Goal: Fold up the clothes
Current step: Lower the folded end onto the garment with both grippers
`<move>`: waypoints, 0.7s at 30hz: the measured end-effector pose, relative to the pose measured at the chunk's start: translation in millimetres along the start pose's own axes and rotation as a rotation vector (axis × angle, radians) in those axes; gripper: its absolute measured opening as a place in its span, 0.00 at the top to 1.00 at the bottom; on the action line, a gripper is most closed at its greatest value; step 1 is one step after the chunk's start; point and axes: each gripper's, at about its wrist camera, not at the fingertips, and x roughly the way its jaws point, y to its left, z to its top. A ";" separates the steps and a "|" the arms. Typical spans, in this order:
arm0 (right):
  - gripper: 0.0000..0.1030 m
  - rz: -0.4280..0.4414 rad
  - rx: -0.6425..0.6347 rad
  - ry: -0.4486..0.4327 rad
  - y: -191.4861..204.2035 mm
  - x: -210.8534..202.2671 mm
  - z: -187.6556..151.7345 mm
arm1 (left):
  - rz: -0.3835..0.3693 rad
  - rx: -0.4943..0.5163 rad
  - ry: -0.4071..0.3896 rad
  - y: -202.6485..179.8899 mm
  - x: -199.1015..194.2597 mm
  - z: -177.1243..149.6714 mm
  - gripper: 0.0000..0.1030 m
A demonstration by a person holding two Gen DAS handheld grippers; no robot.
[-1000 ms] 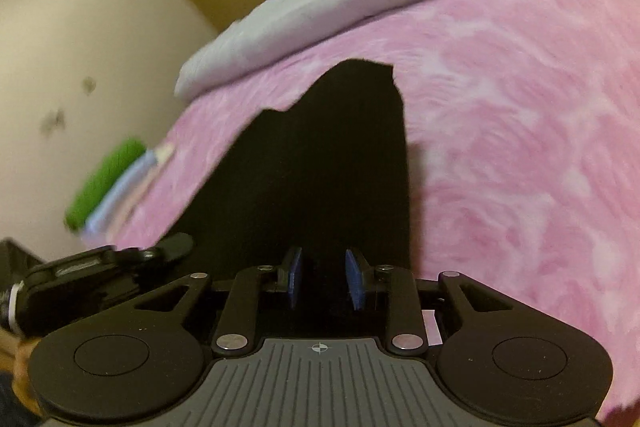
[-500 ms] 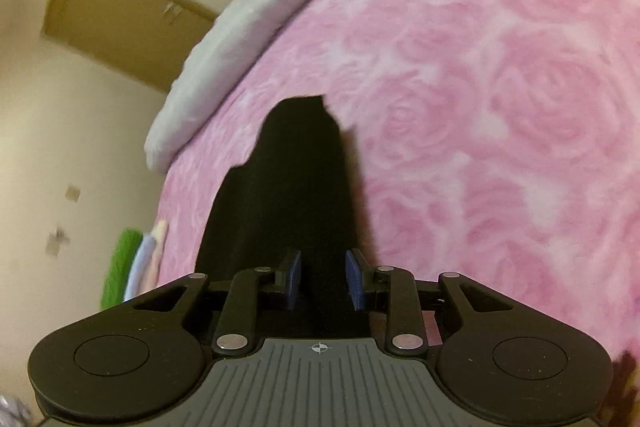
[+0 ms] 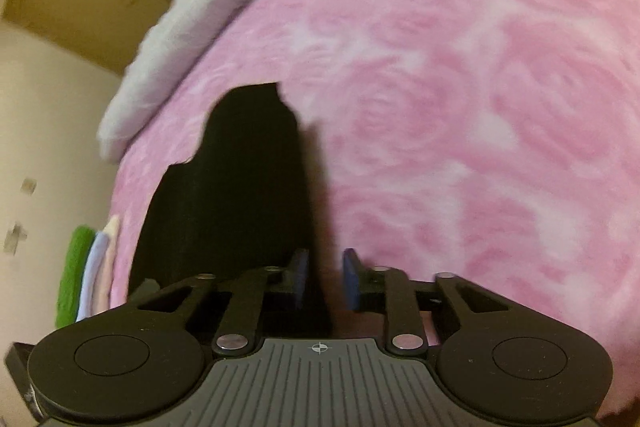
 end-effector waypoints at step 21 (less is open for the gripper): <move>0.80 -0.110 -0.374 0.029 51.1 16.0 -12.6 | 0.104 -0.112 0.068 45.4 -1.2 -21.9 0.90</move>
